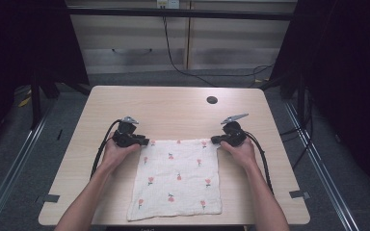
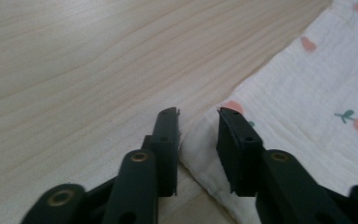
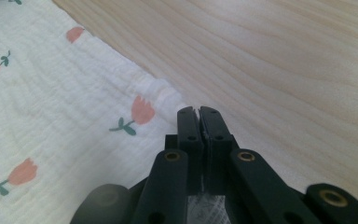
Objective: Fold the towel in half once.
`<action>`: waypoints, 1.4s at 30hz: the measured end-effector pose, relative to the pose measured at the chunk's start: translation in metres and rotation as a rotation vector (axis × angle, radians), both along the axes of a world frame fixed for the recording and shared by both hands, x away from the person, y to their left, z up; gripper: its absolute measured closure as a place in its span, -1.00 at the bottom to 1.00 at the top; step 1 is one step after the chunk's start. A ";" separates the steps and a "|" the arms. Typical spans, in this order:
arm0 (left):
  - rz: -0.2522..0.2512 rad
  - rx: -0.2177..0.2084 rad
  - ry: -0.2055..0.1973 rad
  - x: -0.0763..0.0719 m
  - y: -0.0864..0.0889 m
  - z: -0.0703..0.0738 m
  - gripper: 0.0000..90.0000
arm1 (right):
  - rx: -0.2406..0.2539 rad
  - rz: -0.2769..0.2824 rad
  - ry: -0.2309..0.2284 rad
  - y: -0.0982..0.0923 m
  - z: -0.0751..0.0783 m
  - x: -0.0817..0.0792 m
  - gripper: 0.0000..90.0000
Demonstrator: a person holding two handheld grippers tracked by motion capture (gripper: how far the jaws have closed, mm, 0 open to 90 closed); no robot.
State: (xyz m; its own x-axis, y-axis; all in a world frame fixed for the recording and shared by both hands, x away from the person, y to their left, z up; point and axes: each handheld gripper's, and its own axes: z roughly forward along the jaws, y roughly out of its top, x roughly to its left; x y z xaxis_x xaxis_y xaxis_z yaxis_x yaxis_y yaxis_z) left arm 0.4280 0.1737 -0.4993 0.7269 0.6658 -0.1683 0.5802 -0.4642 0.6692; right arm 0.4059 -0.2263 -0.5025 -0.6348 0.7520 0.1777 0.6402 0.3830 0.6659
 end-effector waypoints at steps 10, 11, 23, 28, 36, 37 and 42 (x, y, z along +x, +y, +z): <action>0.005 -0.020 -0.005 -0.002 0.002 -0.002 0.93 | 0.003 -0.006 0.012 0.000 0.001 0.001 0.96; 0.014 -0.037 -0.003 -0.001 0.003 -0.002 0.93 | 0.018 -0.005 0.018 -0.001 0.000 0.002 0.96; 0.023 -0.114 -0.046 -0.005 0.018 0.022 0.93 | 0.083 -0.003 -0.022 -0.005 0.021 0.000 0.96; 0.031 -0.167 -0.072 -0.008 0.024 0.034 0.93 | 0.105 -0.004 -0.045 -0.008 0.033 0.000 0.96; 0.032 -0.244 -0.130 -0.011 0.035 0.063 0.93 | 0.108 0.000 -0.091 -0.009 0.053 0.002 0.96; 0.032 -0.244 -0.130 -0.011 0.035 0.063 0.93 | 0.109 -0.001 -0.095 -0.009 0.055 0.002 0.96; 0.037 -0.272 -0.147 -0.008 0.037 0.075 0.93 | 0.107 -0.003 -0.119 -0.007 0.066 0.003 0.96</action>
